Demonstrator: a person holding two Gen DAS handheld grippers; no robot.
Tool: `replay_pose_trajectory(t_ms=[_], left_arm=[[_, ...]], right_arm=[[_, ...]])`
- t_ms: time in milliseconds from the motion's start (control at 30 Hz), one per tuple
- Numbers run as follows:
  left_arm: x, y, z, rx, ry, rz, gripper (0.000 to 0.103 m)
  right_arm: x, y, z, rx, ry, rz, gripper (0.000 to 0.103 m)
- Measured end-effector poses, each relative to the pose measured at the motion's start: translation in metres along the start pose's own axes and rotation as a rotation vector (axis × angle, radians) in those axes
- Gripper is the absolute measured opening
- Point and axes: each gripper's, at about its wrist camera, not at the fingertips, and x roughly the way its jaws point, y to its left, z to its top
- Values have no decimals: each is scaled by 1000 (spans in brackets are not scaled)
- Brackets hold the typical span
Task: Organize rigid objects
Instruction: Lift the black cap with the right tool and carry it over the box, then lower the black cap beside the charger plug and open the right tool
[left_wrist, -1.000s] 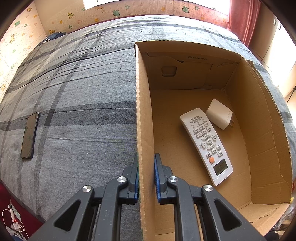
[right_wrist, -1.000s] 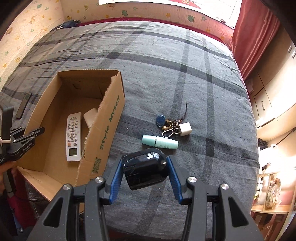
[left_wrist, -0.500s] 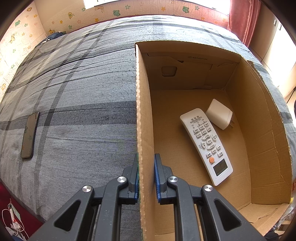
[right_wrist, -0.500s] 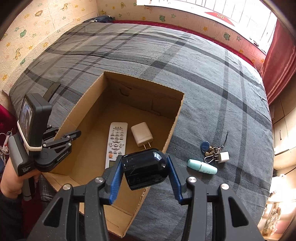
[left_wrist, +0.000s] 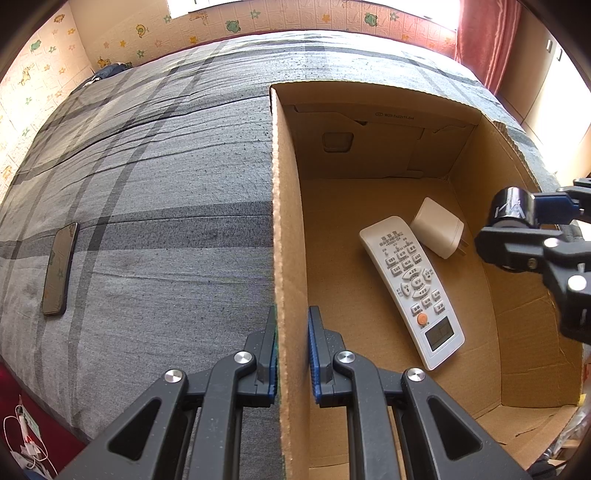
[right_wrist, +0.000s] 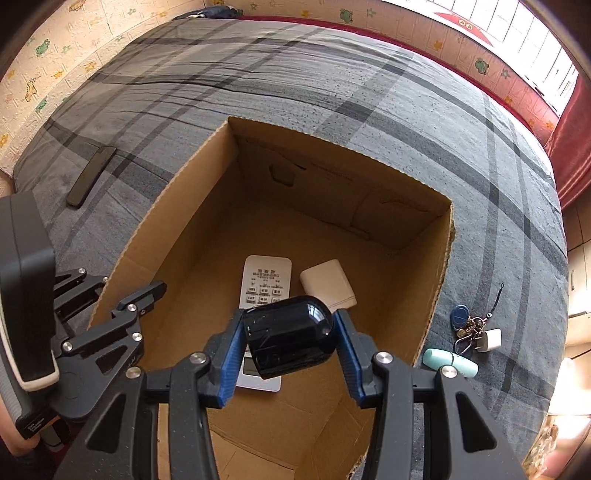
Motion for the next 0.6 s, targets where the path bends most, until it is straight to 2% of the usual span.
replay_pose_trajectory(t_ms=[300,433,600], left_arm=[[0,0,0,1,0,1,14],[0,-1,0,0,0,0,14],[0,-1,0,0,0,0,14]], right_arm=[[44,5,2,3,81,-39,50],[55,6,2,-15,105,-99,50],[59,3,2,-5,117,-88,50]])
